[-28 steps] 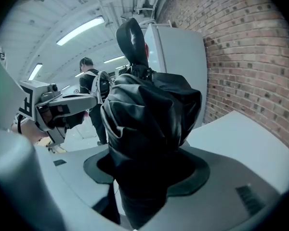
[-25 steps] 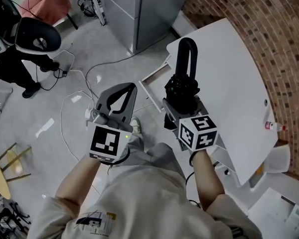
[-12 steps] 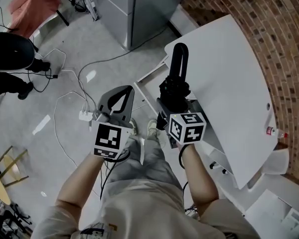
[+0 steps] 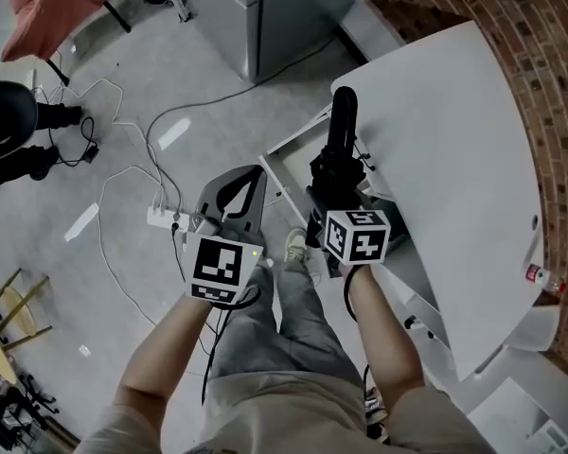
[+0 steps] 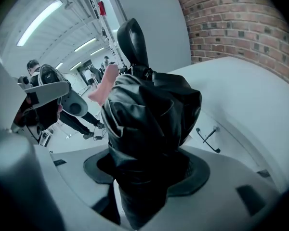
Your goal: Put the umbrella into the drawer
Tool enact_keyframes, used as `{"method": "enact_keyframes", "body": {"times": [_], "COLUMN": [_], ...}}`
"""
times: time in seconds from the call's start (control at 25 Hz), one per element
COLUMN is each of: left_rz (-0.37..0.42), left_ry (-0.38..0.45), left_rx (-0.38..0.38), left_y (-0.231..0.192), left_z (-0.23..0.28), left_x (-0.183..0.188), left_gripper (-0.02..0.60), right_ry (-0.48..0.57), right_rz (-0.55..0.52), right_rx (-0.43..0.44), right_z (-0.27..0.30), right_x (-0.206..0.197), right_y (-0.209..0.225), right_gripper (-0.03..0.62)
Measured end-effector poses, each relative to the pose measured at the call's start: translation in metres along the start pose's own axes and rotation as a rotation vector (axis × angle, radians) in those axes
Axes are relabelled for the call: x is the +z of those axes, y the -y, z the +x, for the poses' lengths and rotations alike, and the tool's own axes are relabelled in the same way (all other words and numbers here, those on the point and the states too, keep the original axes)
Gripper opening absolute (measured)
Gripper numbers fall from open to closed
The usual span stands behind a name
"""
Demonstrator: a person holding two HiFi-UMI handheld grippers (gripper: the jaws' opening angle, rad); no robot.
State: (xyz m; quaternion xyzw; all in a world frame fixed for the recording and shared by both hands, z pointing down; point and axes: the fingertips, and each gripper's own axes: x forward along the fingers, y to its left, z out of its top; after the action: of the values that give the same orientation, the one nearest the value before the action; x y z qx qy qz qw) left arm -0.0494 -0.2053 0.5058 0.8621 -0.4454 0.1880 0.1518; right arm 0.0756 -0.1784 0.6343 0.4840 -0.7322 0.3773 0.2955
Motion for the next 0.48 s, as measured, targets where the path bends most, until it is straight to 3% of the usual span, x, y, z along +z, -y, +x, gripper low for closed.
{"method": "enact_keyframes", "body": {"times": [0.48], "left_rz": [-0.029], "left_ry": [-0.117], "left_rx": [0.016], "left_y": [-0.006], "left_z": [0.095], "left_x": [-0.136], "left_gripper": [0.006], "right_ry": [-0.088], "right_rz": [-0.026], "right_rx": [-0.037], "right_z": [0.126], "right_x": [-0.068], "right_y": [0.071], "right_gripper": [0.267]}}
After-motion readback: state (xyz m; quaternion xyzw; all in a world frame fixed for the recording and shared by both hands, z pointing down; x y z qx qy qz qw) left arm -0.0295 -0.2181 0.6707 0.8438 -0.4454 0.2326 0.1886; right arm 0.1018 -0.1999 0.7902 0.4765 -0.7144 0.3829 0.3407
